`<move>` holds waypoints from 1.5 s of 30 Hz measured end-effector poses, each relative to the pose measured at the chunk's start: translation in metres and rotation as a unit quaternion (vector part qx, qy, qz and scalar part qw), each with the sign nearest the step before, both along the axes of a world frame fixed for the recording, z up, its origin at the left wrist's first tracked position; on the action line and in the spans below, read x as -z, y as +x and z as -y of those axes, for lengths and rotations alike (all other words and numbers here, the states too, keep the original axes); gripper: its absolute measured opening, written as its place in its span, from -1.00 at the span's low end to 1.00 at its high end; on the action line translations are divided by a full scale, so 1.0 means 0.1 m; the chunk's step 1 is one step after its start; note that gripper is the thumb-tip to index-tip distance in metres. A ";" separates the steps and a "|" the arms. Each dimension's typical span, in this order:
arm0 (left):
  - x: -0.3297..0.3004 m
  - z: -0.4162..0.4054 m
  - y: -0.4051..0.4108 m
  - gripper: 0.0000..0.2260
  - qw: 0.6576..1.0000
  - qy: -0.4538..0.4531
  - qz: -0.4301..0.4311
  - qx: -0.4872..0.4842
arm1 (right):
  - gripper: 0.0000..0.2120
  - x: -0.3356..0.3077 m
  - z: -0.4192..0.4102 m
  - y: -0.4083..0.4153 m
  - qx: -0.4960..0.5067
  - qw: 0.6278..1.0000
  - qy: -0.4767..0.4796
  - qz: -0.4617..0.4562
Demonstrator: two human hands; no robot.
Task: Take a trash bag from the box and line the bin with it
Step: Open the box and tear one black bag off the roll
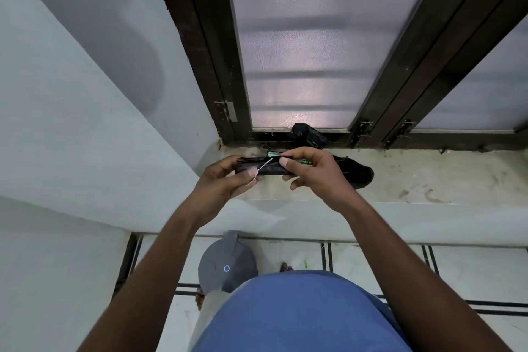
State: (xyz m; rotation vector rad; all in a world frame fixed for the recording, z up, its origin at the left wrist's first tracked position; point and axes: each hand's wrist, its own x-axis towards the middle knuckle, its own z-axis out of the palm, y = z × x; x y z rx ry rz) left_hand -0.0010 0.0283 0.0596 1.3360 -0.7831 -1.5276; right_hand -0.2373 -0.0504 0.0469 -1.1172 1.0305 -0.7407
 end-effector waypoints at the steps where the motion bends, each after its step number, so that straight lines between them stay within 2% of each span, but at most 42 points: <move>1: 0.01 -0.01 0.00 -0.61 0.999 0.000 0.040 0.018 | -0.86 0.01 0.00 -0.02 0.007 1.000 0.007 -0.003; 3: 0.05 -0.04 -0.01 -0.64 0.995 -0.001 0.094 0.023 | -0.79 0.04 -0.01 -0.07 0.004 1.000 0.028 -0.006; 6: 0.09 -0.06 -0.09 -0.75 0.997 0.007 0.070 -0.027 | -0.66 0.07 -0.07 -0.13 -0.030 0.998 0.058 0.002; 9: 0.15 -0.08 -0.11 -0.77 0.995 0.006 0.090 -0.042 | -0.64 0.15 -0.10 -0.14 -0.026 0.998 0.054 -0.022; 11: 0.18 -0.09 -0.11 -0.80 0.991 0.000 0.117 -0.063 | -0.63 0.25 -0.04 -0.15 -0.025 0.996 0.021 -0.085; 12: 0.19 -0.09 -0.10 -0.82 0.987 -0.002 0.140 -0.082 | -0.60 0.32 0.02 -0.16 -0.033 0.987 -0.031 -0.156; 14: 0.21 -0.09 -0.08 -0.84 0.974 -0.007 0.192 -0.122 | -0.51 0.44 0.17 -0.14 -0.071 0.929 -0.181 -0.315; 16: 0.23 -0.06 -0.06 -0.83 0.961 -0.021 0.234 -0.148 | -0.38 0.56 0.33 -0.02 -0.134 0.850 -0.303 -0.410; 19: 0.20 -0.02 -0.05 -0.88 0.942 -0.065 0.291 -0.155 | -0.16 0.67 0.50 0.27 -0.204 0.744 -0.352 -0.530; 21: 0.18 0.01 -0.05 -0.94 0.929 -0.093 0.323 -0.154 | -0.17 0.73 0.55 0.40 -0.226 0.705 -0.357 -0.570; 22: 0.18 0.01 -0.03 -0.94 0.922 -0.102 0.340 -0.154 | -0.22 0.76 0.57 0.44 -0.228 0.698 -0.361 -0.574; 25: 0.14 0.03 0.02 -0.86 0.900 -0.120 0.388 -0.158 | -0.32 0.72 0.61 0.49 -0.194 0.726 -0.379 -0.540; 30: -0.01 0.11 0.03 -0.86 0.838 -0.200 0.485 -0.148 | -0.31 0.59 0.51 0.49 -0.142 0.829 -0.357 -0.407; 35: -0.14 0.31 -0.01 -0.82 0.808 -0.198 0.548 -0.083 | -0.43 0.55 0.42 0.49 -0.133 0.857 -0.336 -0.368; 40: -0.24 0.43 0.05 -0.82 0.770 -0.197 0.600 0.093 | -0.38 0.56 0.41 0.46 -0.106 0.888 -0.295 -0.336; 42: -0.27 0.49 0.04 -0.80 0.771 -0.206 0.588 0.130 | -0.36 0.60 0.40 0.46 -0.108 0.889 -0.300 -0.328; 45: -0.26 0.62 0.00 -0.77 0.766 -0.214 0.591 0.136 | -0.38 0.63 0.39 0.50 -0.110 0.894 -0.309 -0.306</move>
